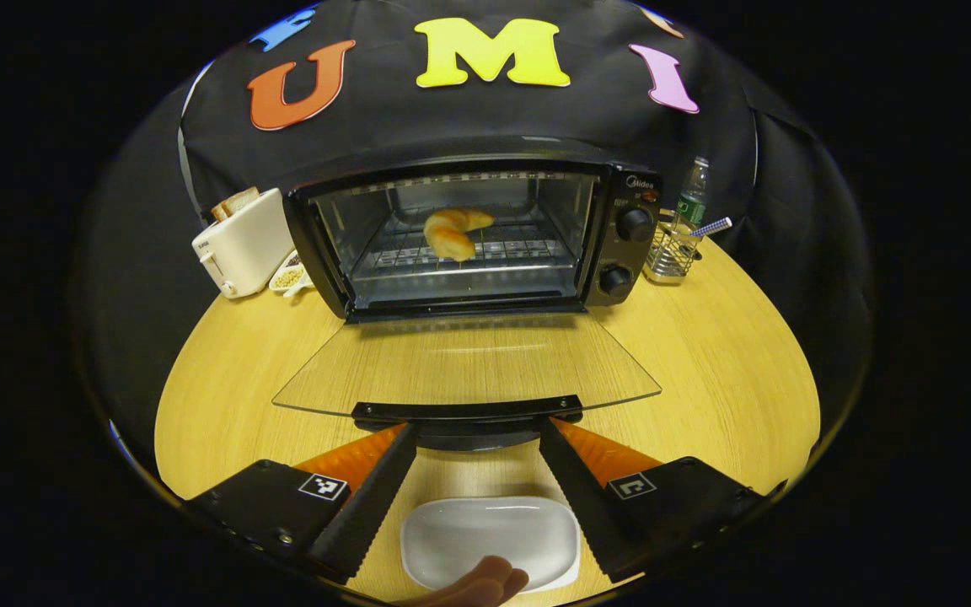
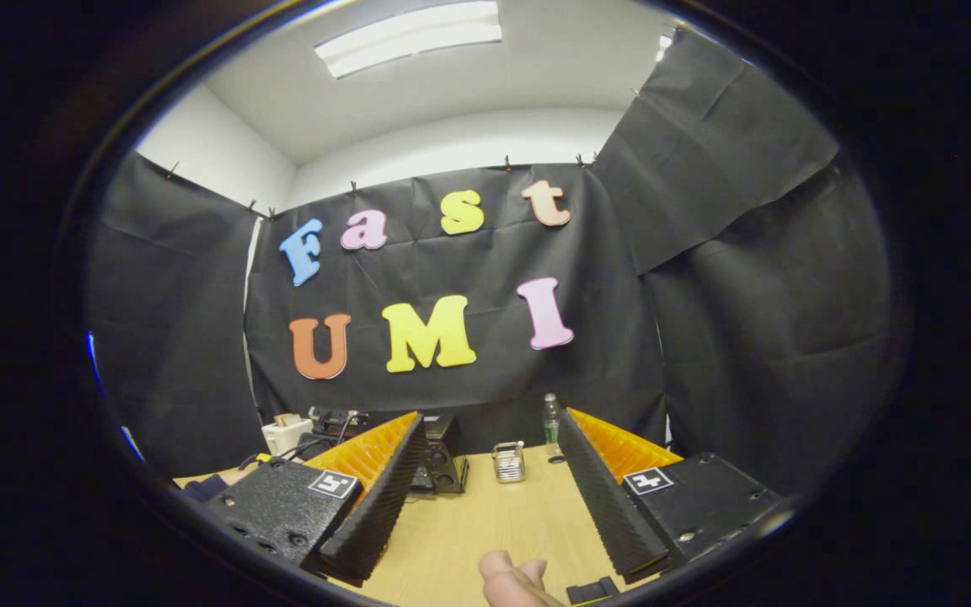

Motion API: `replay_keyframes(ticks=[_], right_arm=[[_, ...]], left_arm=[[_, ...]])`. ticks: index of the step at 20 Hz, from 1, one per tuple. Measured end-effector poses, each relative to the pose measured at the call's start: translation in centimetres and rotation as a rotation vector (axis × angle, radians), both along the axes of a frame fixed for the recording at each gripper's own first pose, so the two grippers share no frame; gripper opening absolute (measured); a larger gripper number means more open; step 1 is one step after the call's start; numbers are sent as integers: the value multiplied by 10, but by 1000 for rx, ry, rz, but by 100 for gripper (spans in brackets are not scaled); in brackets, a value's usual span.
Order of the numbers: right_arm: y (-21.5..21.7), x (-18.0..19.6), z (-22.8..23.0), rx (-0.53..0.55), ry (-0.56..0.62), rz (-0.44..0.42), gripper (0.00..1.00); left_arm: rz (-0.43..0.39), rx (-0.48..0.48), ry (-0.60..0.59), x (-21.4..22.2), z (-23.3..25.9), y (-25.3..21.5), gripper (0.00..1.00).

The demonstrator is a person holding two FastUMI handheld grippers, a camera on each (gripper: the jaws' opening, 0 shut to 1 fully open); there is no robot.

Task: Open the electric oven with the left hand, put the food in, and close the electric oven.

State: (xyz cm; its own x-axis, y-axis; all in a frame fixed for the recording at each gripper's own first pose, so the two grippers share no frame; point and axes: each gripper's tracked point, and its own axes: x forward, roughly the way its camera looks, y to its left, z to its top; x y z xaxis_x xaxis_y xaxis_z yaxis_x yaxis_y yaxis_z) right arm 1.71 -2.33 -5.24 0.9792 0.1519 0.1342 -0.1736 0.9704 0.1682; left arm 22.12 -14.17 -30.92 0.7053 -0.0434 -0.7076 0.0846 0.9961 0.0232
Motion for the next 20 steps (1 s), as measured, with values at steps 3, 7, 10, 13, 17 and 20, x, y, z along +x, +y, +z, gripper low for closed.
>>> replay_keyframes(ticks=[3, 7, 10, 13, 17, 20], right_arm=[[1, 2, -3, 5, 12, 10, 95], [2, 7, -7, 0, 22, 15, 98], [-2, 14, -12, -5, 36, 0, 100], [2, 21, -21, -7, 63, 3, 100], [4, 28, -28, -7, 89, -1, 100], [8, 29, -29, -8, 100, 0, 99]], left_arm=[[-10, 11, -24, 10, 20, 1, 96], [-27, 39, -112, 43, 55, 2, 97], [-9, 13, -174, 76, 82, 1, 97], [-9, -52, -222, 94, 102, 1, 97], [0, -59, -301, 83, 126, 16, 97], [-33, -38, -361, 53, 144, 12, 96]])
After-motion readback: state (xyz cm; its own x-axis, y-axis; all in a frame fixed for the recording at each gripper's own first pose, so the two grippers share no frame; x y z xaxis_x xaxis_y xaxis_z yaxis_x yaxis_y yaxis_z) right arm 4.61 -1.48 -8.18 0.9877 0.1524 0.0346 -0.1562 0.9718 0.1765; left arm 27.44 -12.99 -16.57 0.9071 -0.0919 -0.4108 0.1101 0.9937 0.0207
